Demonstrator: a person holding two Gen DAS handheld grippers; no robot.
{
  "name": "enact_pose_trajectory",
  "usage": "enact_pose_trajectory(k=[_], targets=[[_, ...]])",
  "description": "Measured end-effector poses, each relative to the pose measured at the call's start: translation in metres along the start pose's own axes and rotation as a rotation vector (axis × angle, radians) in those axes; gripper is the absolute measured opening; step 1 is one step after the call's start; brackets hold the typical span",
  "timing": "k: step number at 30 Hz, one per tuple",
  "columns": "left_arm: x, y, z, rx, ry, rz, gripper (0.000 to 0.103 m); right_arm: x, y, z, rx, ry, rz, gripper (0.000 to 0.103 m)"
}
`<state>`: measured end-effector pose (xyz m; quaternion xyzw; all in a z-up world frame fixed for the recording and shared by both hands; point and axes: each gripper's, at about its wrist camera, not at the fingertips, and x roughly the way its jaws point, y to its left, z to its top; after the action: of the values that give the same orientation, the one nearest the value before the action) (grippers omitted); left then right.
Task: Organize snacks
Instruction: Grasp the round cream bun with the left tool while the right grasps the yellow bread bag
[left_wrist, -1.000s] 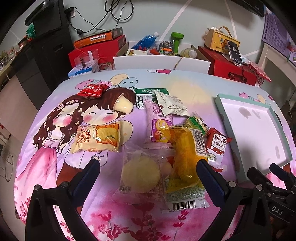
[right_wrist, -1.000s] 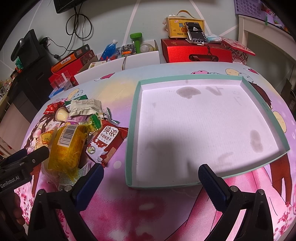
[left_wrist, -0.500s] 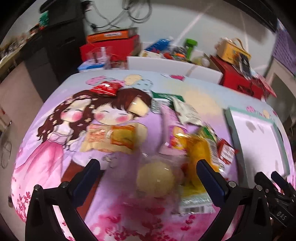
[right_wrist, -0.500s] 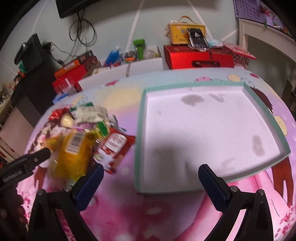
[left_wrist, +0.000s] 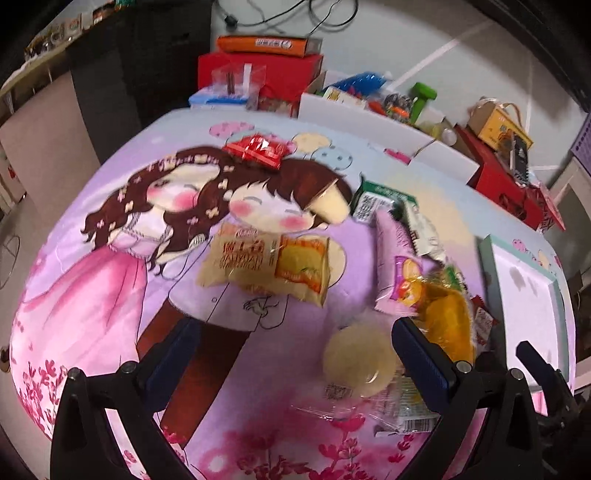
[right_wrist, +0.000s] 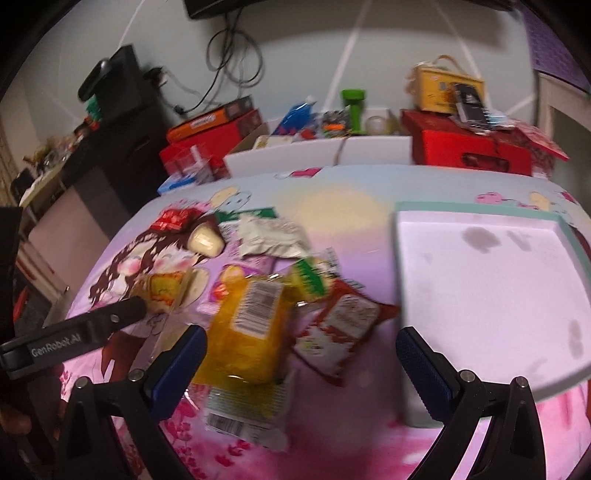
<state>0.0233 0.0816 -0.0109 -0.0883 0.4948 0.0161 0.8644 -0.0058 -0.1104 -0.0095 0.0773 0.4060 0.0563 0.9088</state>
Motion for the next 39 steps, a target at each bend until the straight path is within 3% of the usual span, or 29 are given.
enact_pose_trajectory(k=[5, 8, 14, 15, 18, 29, 34, 37, 39], targets=[[0.012, 0.004, 0.001, -0.035, 0.039, -0.023, 0.103, 0.021, 0.016, -0.002, -0.049, 0.042, -0.012, 0.103], [0.020, 0.004, 0.002, -0.055, 0.070, -0.036, 0.103, 0.030, 0.021, -0.002, -0.054, 0.060, -0.002, 0.097], [0.023, 0.001, 0.003, -0.054, 0.092, -0.059, 0.103, 0.040, 0.026, -0.003, -0.063, 0.077, 0.035, 0.071], [0.022, -0.001, 0.003, -0.049, 0.095, -0.065, 0.103, 0.039, 0.027, -0.003, -0.069, 0.080, 0.045, 0.062], [0.025, -0.005, 0.004, -0.037, 0.113, -0.081, 0.103, 0.037, 0.027, -0.005, -0.078, 0.083, 0.040, 0.056], [0.037, -0.030, -0.004, 0.053, 0.184, -0.127, 0.101, 0.026, 0.016, -0.011, -0.065, 0.115, 0.017, 0.047], [0.046, -0.038, -0.009, 0.074, 0.225, -0.134, 0.074, 0.023, 0.014, -0.014, -0.076, 0.119, 0.012, 0.046], [0.053, -0.039, -0.012, 0.072, 0.253, -0.140, 0.061, 0.023, 0.013, -0.014, -0.072, 0.121, 0.016, 0.046], [0.054, -0.041, -0.014, 0.069, 0.251, -0.144, 0.059, 0.024, 0.012, -0.014, -0.070, 0.124, 0.019, 0.046]])
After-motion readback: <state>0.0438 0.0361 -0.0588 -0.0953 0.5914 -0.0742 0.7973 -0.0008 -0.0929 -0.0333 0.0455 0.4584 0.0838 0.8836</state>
